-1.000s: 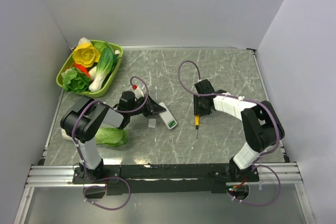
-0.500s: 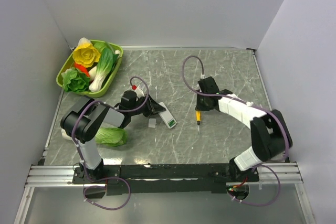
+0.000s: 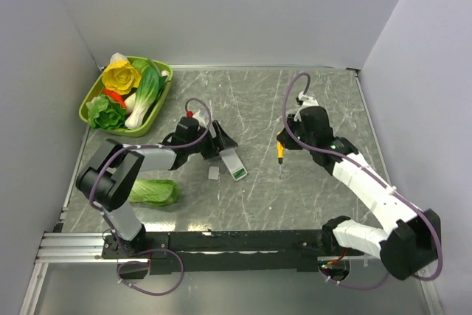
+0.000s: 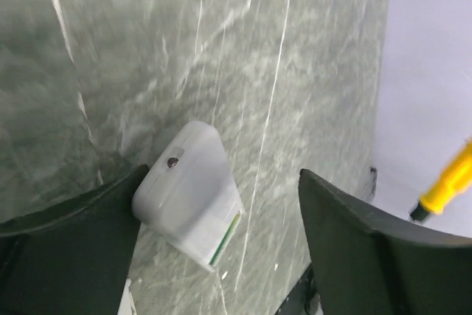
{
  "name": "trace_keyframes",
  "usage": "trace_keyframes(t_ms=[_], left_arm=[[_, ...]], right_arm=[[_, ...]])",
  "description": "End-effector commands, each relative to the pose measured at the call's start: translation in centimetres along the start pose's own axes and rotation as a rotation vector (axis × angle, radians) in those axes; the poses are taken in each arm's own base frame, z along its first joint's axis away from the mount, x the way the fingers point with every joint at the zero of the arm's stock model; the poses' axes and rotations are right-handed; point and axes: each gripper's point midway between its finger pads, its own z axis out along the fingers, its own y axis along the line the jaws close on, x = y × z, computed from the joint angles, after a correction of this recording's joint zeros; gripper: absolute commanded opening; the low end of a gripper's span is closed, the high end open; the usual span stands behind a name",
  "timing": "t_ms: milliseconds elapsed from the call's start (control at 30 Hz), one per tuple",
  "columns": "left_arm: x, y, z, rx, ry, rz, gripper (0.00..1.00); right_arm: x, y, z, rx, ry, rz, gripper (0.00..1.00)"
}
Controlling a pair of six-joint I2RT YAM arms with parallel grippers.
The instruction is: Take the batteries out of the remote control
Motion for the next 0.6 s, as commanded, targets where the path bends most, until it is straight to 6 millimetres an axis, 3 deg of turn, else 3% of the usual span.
trace_keyframes(t_ms=[0, 33, 200, 333, 500, 567], left_arm=[[-3.7, -1.6, -1.5, -0.095, -0.114, 0.057, 0.89], [-3.7, -1.3, -1.9, -0.126, -0.112, 0.054, 0.90], [-7.0, -4.8, -5.0, -0.126, -0.230, 0.113, 0.91], [-8.5, -6.5, -7.1, -0.137, -0.291, 0.144, 0.94], [-7.8, -6.8, -7.2, -0.121, -0.253, 0.191, 0.94], [-6.6, -7.5, -7.0, -0.061, -0.197, 0.213, 0.92]], right_arm=[[-2.2, 2.4, -1.8, -0.149, -0.127, 0.017, 0.00], [-2.6, 3.2, -2.6, -0.194, -0.152, 0.020, 0.00], [-4.7, 6.2, -5.4, -0.374, -0.287, 0.093, 0.00], [-5.5, 6.7, -6.4, -0.392, -0.310, 0.127, 0.00], [-5.5, 7.0, -6.6, -0.401, -0.316, 0.123, 0.00], [-5.3, 7.0, -6.6, -0.406, -0.315, 0.122, 0.00]])
